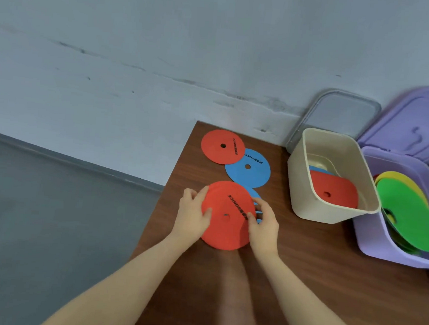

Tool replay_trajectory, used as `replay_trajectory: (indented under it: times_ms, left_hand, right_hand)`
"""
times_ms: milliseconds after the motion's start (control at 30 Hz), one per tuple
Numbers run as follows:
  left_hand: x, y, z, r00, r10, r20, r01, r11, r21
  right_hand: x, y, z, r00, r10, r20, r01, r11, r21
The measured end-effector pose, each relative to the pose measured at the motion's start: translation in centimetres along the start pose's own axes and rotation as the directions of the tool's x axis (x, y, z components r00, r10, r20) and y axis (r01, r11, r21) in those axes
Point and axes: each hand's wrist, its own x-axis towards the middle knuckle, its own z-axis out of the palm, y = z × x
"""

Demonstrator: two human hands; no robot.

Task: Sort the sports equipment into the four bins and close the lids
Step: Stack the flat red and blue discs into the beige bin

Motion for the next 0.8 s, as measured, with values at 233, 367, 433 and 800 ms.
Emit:
replay_trajectory:
  times_ms: [233,367,433,800]
  left_hand:
    - [-1.9,3.5,-0.9,0.988,0.151,0.012,-0.150,0.987,-0.056]
    - [-1.6,6.6,-0.8,0.968,0.251,0.016,-0.251,0.968,-0.018]
    - [-0.9,8.4,-0.6,0.959,0.285,0.009,-0.285,0.959,0.004]
    - [7.6,22.0,5.4,0.890,0.456,0.024,-0.455,0.883,0.116]
  right_hand:
    - [-3.6,-1.7,-4.1,0.982,-0.124,-0.145,0.123,0.992,-0.017]
    - [-3.5,-2.4,-6.6,0.960,-0.164,-0.228,0.159,0.987,-0.038]
    - [-2.4,-3.1,-8.2,0.945,-0.187,-0.267,0.178,0.982,-0.057]
    - [8.8,-3.9,-20.2,0.868,-0.298,-0.397,0.214,0.946,-0.242]
